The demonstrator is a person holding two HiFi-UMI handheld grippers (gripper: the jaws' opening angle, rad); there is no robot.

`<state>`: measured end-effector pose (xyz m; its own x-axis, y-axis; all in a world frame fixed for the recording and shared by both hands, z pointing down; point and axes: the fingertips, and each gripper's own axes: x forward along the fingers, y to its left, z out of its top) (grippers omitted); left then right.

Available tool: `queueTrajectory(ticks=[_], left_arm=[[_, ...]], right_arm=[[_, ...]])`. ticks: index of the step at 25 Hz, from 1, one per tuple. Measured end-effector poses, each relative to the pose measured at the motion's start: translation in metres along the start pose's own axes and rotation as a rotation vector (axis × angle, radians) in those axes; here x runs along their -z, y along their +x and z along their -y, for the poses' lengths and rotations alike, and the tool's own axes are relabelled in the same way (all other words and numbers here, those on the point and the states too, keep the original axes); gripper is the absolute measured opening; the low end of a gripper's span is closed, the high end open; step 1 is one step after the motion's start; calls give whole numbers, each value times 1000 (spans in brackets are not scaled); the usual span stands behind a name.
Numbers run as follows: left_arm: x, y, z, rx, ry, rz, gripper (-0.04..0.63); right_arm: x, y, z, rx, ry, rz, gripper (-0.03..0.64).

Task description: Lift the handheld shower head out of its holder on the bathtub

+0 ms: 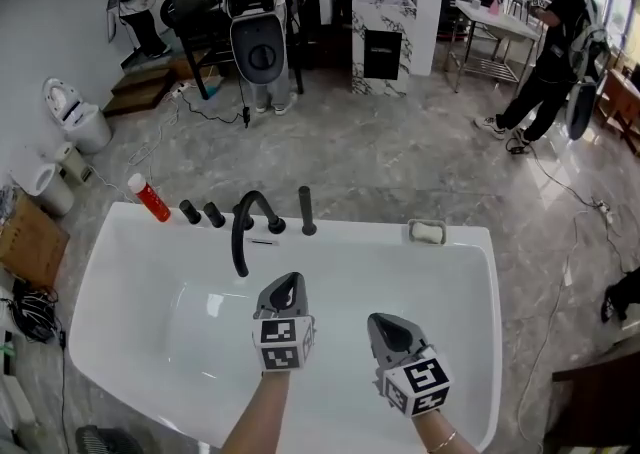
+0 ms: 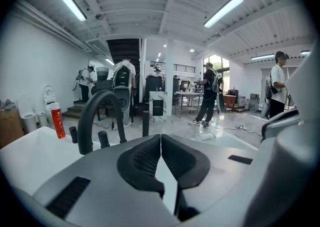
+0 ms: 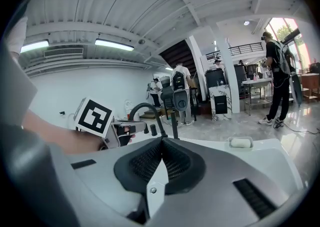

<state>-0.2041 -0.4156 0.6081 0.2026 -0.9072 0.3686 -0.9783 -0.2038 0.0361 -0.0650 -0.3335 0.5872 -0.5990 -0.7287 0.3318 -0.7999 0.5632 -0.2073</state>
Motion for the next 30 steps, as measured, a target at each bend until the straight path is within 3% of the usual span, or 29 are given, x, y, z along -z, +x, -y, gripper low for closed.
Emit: queueTrajectory(ticks=[5, 14, 30], left_arm=[[9, 46, -7, -17, -10, -12, 23], [26, 142, -24, -46, -40, -54, 110], [57, 285, -32, -109, -33, -106, 187]], right_arm=[[17, 21, 22, -7, 8, -15, 6], [41, 67, 64, -39, 23, -30, 6], [77, 132, 141, -62, 27, -36, 6]])
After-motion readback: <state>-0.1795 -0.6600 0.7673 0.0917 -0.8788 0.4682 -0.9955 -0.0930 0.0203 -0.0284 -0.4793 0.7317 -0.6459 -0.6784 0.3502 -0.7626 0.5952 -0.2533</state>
